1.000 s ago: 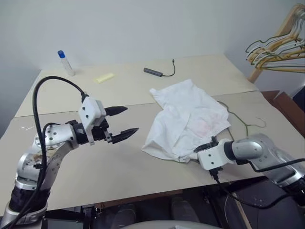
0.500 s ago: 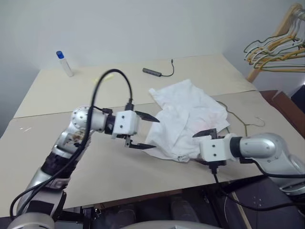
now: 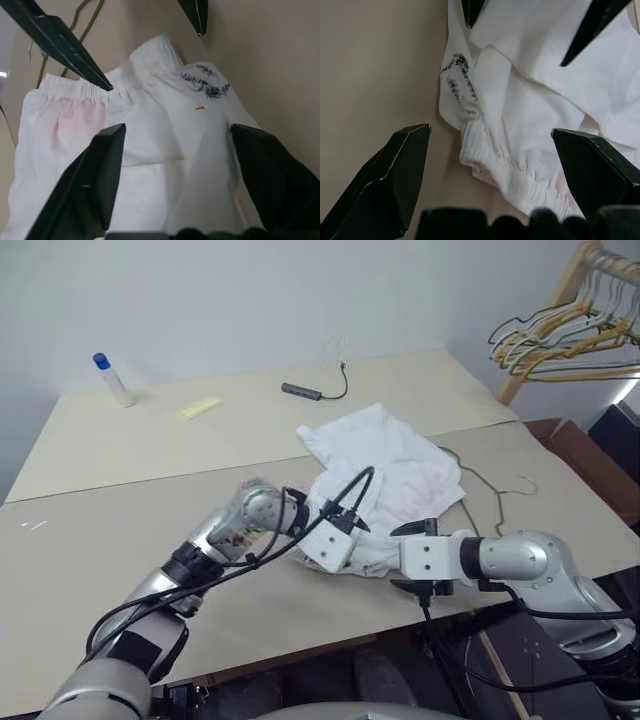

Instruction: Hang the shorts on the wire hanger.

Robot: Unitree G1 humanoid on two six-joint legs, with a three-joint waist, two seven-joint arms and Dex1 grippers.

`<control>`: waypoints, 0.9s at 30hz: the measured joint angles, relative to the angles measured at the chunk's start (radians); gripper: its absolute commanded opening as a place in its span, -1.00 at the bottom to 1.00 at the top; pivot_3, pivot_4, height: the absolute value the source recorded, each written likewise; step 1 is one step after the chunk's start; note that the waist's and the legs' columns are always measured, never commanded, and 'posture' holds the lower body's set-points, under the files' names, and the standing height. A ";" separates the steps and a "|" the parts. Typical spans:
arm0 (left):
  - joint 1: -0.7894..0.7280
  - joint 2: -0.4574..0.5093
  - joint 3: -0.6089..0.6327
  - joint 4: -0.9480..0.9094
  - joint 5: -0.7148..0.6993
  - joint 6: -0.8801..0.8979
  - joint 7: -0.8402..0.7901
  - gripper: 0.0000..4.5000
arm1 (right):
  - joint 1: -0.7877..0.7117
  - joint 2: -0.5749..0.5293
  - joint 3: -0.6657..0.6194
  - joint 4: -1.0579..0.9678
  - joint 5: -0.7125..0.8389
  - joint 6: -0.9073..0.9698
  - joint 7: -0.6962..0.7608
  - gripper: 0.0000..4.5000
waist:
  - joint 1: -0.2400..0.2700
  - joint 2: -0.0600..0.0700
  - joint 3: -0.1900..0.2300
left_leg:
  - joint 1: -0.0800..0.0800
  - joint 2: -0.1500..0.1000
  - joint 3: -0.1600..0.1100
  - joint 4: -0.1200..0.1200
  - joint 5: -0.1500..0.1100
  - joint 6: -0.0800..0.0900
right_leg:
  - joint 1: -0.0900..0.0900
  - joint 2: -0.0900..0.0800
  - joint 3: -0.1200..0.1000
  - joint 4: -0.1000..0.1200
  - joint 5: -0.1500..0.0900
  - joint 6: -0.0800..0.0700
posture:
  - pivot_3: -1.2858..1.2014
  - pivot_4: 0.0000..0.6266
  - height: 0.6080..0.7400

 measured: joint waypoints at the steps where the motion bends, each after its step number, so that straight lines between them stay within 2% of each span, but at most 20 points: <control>1: 0.011 0.011 0.000 -0.004 0.000 -0.001 -0.001 0.02 | 0.000 0.000 0.000 0.000 0.000 0.002 0.000 1.00 | -0.008 0.000 0.000 | 0.000 0.000 0.000 0.000 0.000 0.000 | 0.000 0.000 0.000 0.000 0.000 0.000 | -0.21 -1.00 1.00; 8: 0.026 0.041 0.001 -0.007 0.014 0.003 0.010 -0.99 | 0.000 0.000 0.000 0.000 0.000 0.003 0.000 1.00 | -0.019 0.000 0.000 | 0.000 0.000 0.000 0.000 0.000 0.000 | 0.000 -0.001 0.000 0.001 -0.001 0.002 | -0.19 -1.00 1.00; 13: 0.045 0.023 0.041 -0.028 -0.003 0.064 0.053 -0.99 | -0.029 0.004 0.002 0.005 -0.001 0.003 0.000 1.00 | -0.019 0.000 0.000 | 0.000 -0.001 0.000 0.000 0.000 0.001 | 0.000 -0.002 0.000 0.001 -0.001 0.002 | -0.18 -1.00 1.00; 18: 0.136 -0.047 0.208 -0.143 -0.116 0.285 0.185 -0.99 | -0.027 0.007 0.002 0.011 0.000 0.003 -0.005 1.00 | -0.018 0.000 0.000 | 0.000 -0.001 -0.001 0.002 0.000 0.001 | 0.000 -0.002 0.000 0.003 -0.001 0.002 | -0.17 -1.00 1.00; 22: 0.234 -0.154 0.409 -0.304 -0.186 0.513 0.402 -0.99 | 0.004 0.005 -0.001 0.011 0.003 0.003 -0.011 1.00 | -0.016 0.000 -0.001 | 0.000 -0.001 -0.001 0.003 -0.001 0.001 | 0.000 -0.002 0.000 0.004 -0.001 0.002 | -0.17 -1.00 1.00; 25: 0.300 -0.265 0.531 -0.418 -0.175 0.649 0.631 -0.99 | 0.018 0.003 -0.003 0.011 0.009 0.003 -0.012 1.00 | -0.013 -0.001 -0.002 | 0.000 -0.001 -0.001 0.006 -0.001 0.002 | 0.001 -0.002 0.000 0.004 -0.001 0.002 | -0.15 -1.00 1.00; 27: 0.353 -0.360 0.609 -0.492 -0.116 0.745 0.830 -0.99 | 0.025 0.002 -0.006 0.012 0.010 0.003 -0.013 1.00 | -0.009 -0.001 -0.006 | 0.000 -0.001 -0.001 0.006 -0.002 0.003 | 0.002 -0.002 0.000 0.004 -0.001 0.002 | -0.13 -1.00 1.00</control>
